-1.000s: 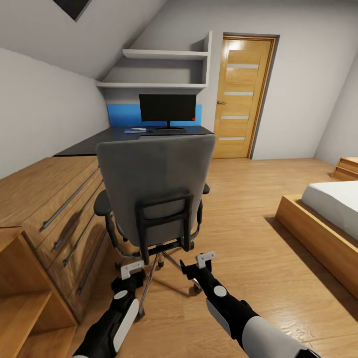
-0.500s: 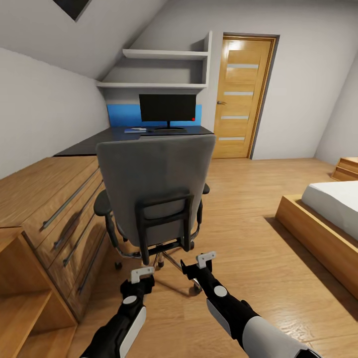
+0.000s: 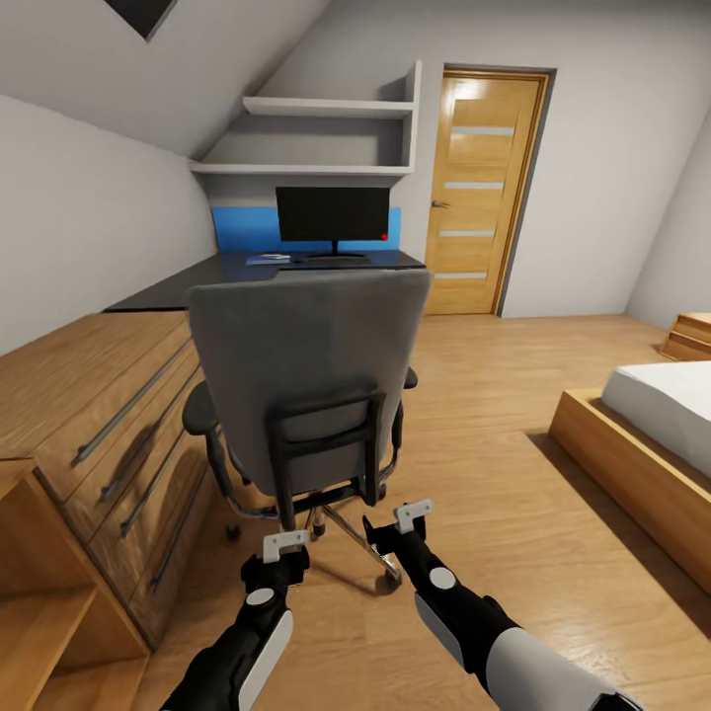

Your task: In the bedroom, organize the workspace by keeping the computer under the desk, ensuring the monitor is on the desk, placing the keyboard on the desk next to the monitor, placing the mouse on the desk next to the keyboard, moving the folder from the swivel chair onto the desk next to the mouse, stacking the notebook on top of the folder with the pen on top of the notebook, and positioning the swivel chair next to the desk.

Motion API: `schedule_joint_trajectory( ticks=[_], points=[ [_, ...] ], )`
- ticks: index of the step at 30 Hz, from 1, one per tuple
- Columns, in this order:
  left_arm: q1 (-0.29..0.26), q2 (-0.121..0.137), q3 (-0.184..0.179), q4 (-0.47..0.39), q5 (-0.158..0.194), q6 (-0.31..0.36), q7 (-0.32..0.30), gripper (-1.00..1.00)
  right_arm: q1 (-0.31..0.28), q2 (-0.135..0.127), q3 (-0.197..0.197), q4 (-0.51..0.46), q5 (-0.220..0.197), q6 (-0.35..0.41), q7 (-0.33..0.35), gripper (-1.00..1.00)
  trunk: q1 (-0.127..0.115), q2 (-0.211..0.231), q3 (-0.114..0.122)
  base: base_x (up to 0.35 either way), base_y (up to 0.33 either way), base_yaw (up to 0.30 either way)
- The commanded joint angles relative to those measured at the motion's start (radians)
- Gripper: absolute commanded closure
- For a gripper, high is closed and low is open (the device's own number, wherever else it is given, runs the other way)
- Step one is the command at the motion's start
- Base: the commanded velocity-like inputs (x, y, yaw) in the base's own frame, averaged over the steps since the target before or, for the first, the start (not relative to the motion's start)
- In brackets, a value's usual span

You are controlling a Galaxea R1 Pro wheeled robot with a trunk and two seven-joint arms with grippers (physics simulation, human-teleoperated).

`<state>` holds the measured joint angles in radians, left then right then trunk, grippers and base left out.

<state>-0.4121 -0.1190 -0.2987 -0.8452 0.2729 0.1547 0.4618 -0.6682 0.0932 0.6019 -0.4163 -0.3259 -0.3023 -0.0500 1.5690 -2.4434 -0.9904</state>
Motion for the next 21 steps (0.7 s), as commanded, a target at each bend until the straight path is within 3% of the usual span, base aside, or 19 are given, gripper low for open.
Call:
schedule_joint_trajectory(
  ticks=[1,21],
  points=[
    [-0.001,0.001,-0.004,-0.002,0.006,0.001,0.008,-1.0,-0.001,-0.002,0.009,0.001,-0.009,-0.005,-0.005,-1.0,0.0,0.0,-0.001,0.184,0.0,0.0],
    [-0.001,0.002,-0.002,-0.006,0.006,-0.006,0.012,-1.0,-0.001,-0.008,0.011,0.002,-0.004,-0.024,0.003,-1.0,0.0,0.0,-0.001,0.052,0.0,0.0]
  ],
)
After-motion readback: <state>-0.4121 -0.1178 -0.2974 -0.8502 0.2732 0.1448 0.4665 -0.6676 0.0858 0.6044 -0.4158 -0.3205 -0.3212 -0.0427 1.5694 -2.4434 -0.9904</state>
